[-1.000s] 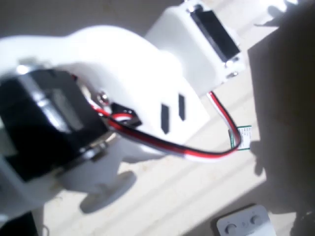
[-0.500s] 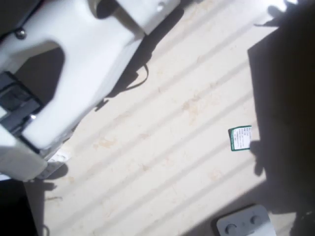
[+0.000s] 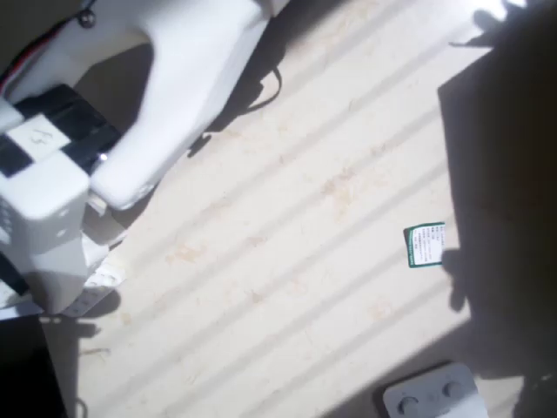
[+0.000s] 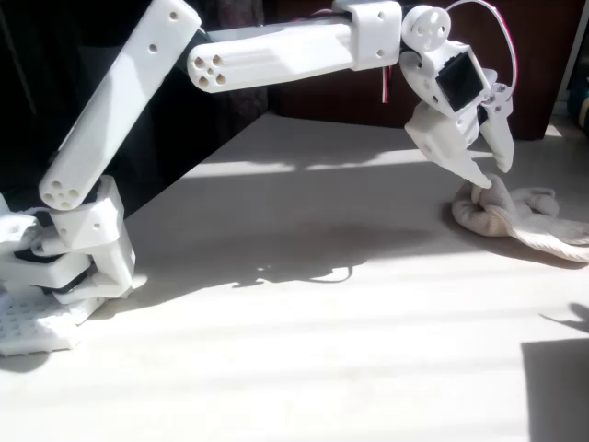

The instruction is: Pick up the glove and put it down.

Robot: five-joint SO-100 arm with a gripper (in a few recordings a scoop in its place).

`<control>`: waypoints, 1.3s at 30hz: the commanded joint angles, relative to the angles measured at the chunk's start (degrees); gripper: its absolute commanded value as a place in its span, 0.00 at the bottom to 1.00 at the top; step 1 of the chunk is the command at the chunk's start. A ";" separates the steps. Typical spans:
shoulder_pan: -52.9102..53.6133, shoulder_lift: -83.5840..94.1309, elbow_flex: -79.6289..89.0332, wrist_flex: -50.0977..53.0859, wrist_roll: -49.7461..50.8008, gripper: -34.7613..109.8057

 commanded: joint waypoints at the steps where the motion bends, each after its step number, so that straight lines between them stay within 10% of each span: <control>1: -1.14 0.44 -2.55 0.18 0.35 0.43; 30: 1.23 -12.22 -10.55 -0.79 0.35 0.44; 39: 1.14 -12.57 -10.63 -0.88 -0.35 0.24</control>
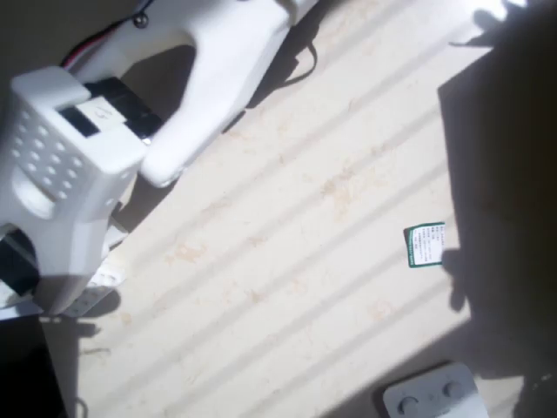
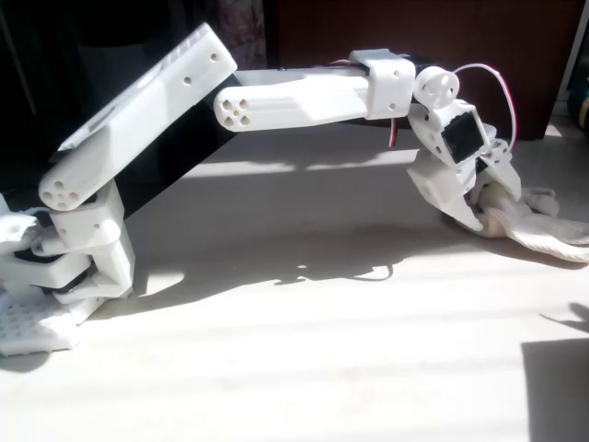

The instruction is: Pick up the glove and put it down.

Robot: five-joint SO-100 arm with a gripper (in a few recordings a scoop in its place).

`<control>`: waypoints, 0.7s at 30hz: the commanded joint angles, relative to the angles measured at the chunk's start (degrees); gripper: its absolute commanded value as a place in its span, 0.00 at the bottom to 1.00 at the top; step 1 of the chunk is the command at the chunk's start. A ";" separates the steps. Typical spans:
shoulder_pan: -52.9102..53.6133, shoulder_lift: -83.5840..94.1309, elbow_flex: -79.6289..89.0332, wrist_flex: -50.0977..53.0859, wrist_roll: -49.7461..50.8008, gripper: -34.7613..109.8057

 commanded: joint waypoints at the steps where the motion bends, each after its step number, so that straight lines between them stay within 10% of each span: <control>1: 0.53 0.70 -2.29 -0.35 -0.53 0.23; 21: 2.90 7.03 -2.20 0.44 -0.62 0.24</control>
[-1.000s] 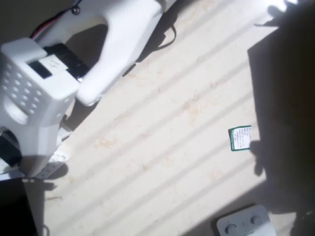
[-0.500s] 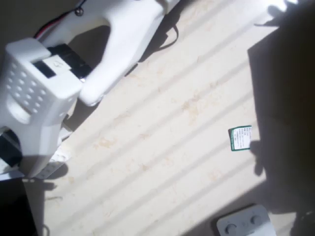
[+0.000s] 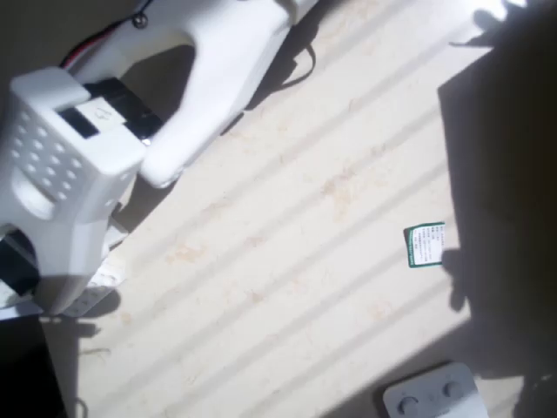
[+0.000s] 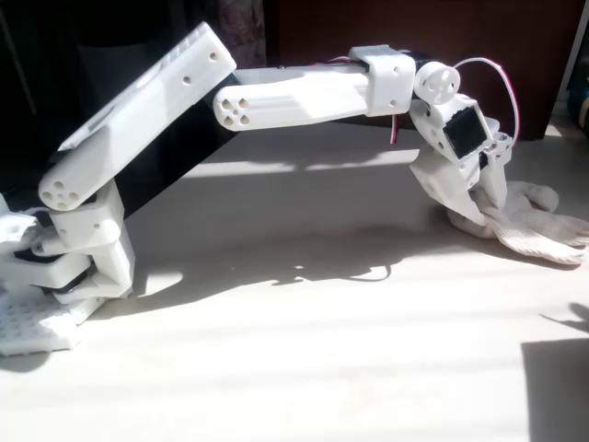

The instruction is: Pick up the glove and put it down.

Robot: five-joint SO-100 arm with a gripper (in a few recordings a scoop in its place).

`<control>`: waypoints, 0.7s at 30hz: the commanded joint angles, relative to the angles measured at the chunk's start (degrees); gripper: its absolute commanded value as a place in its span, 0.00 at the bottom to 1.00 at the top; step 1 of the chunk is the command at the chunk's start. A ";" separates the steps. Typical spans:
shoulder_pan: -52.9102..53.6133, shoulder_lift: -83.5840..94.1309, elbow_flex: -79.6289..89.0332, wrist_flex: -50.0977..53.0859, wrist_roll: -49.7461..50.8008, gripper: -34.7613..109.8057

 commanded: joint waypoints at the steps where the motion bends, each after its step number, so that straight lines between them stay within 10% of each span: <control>1: 3.34 6.94 -1.76 -0.09 -0.18 0.24; 21: 35.86 15.47 -1.67 14.24 -5.71 0.24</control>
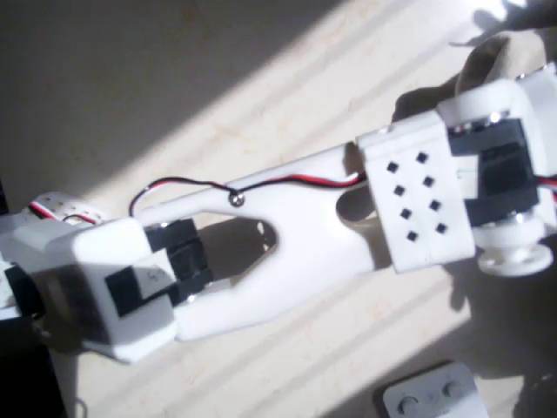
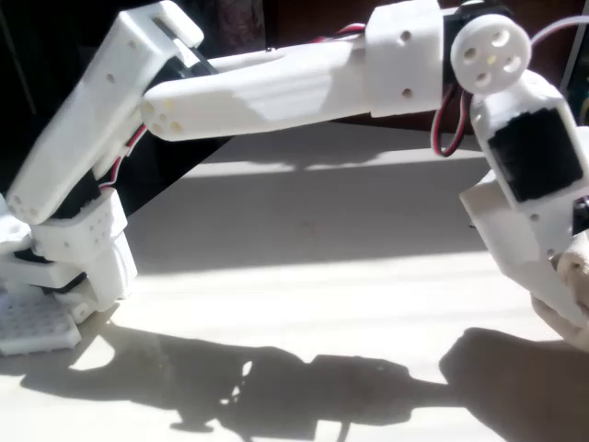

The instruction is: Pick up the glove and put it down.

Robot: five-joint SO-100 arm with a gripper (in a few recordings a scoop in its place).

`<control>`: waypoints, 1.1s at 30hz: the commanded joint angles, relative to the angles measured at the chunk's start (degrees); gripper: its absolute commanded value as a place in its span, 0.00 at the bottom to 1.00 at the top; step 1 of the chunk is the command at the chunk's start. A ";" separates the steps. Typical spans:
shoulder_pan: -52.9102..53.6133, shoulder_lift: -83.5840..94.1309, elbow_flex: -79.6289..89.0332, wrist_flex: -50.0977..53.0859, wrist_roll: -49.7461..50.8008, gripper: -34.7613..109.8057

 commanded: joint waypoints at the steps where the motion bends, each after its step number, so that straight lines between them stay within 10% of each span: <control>1: 6.15 5.27 -1.67 1.85 -3.34 0.24; 33: 20.57 -5.45 -0.62 9.05 -5.01 0.25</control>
